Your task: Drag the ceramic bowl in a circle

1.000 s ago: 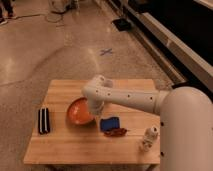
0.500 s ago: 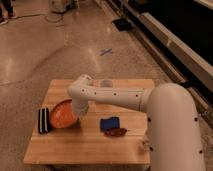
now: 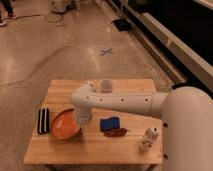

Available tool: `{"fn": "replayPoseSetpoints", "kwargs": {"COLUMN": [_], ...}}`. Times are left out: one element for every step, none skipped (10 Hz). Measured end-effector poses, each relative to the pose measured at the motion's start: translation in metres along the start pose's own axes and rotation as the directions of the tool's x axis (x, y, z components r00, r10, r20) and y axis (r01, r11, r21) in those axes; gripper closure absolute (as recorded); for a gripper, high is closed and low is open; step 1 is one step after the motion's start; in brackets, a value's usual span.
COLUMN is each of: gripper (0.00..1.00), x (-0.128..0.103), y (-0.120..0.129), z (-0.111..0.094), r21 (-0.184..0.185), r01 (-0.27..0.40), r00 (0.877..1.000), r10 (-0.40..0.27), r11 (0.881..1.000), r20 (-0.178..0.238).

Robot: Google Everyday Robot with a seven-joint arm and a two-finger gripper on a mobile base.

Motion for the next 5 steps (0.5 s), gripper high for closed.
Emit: {"fn": "replayPoseSetpoints", "kwargs": {"gripper": [1.00,1.00,1.00,1.00,1.00], "x": [0.004,0.012,0.022,0.035,0.054], "y": [0.019,0.035,0.045,0.054,0.060], "z": [-0.001,-0.003,-0.005,-0.007,-0.011], "r21": [-0.020,-0.036,-0.047,-0.056,-0.063], "r01": [-0.034,-0.069,-0.095,-0.119,-0.143], "r00": [0.999,0.998,0.995,0.992,0.987], "r10": [0.034,0.069,0.094,0.116,0.138], "r11": [0.999,0.997,0.994,0.991,0.988], "r20": [-0.003,-0.014,-0.027,-0.047,-0.080]}}
